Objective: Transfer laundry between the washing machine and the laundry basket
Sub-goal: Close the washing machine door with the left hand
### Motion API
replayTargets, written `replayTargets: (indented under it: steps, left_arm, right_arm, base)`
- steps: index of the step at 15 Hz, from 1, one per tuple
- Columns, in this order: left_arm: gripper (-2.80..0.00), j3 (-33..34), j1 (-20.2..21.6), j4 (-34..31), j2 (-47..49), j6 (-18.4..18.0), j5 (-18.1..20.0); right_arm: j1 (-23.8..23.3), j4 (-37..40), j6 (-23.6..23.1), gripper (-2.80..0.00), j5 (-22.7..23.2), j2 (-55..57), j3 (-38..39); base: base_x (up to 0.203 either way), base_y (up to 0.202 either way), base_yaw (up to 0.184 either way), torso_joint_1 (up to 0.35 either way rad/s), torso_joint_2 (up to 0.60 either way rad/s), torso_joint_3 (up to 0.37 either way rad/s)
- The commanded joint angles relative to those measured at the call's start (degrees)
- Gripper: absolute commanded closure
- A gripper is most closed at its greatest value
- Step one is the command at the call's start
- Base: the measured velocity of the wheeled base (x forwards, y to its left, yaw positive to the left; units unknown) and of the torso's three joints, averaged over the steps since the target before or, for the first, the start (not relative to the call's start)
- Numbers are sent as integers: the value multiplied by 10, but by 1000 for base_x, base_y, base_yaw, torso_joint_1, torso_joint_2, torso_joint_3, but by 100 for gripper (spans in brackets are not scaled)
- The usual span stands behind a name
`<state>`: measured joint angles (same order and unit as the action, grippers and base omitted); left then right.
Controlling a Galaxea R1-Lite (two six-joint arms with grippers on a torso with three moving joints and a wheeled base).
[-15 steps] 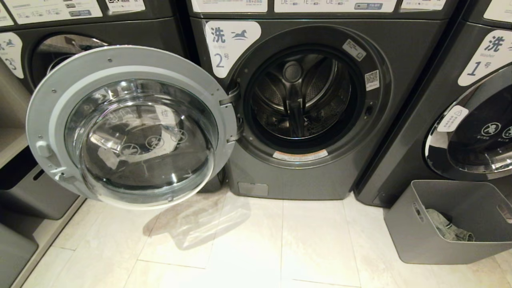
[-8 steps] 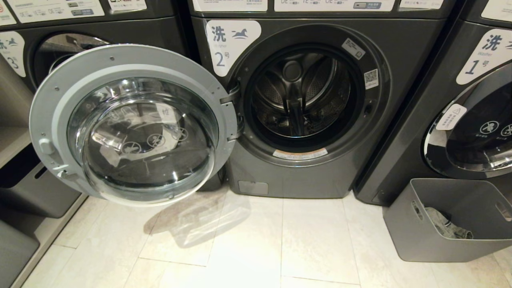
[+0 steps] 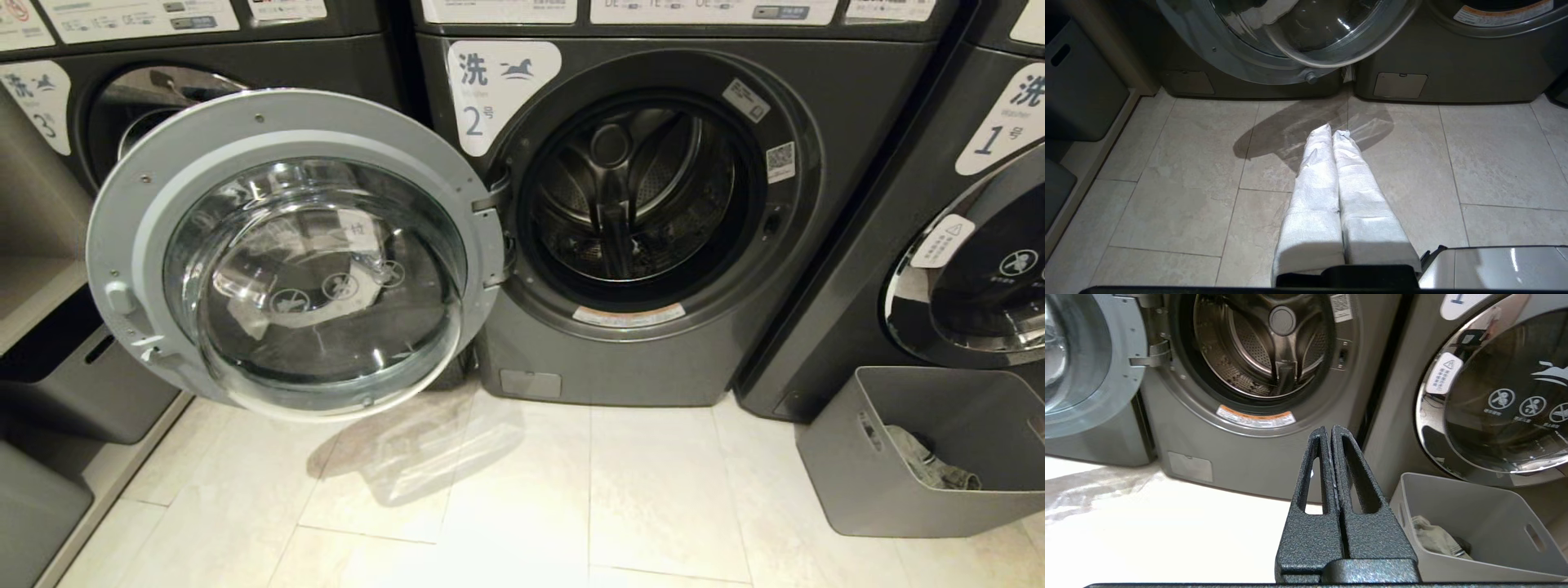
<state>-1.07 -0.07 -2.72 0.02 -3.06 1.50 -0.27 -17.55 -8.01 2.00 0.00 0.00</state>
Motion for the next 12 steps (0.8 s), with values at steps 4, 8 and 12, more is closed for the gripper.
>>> replayTargets:
  steps: [4, 8, 12]
  left_arm:
    - [0, 0, 1, 0, -1, 0, 0]
    - [0, 0, 1, 0, -1, 0, 0]
    - [0, 0, 0, 0, -1, -1, 0]
  right_arm:
    - [0, -1, -1, 0, 0, 0, 23]
    - [0, 0, -1, 0, 0, 0, 23]
    - [0, 0, 2, 0, 0, 1, 23]
  base:
    - [0, 188, -1, 5, 3, 0]
    - [0, 177, 3, 0, 1, 3]
    - [0, 137, 11, 4, 1, 3]
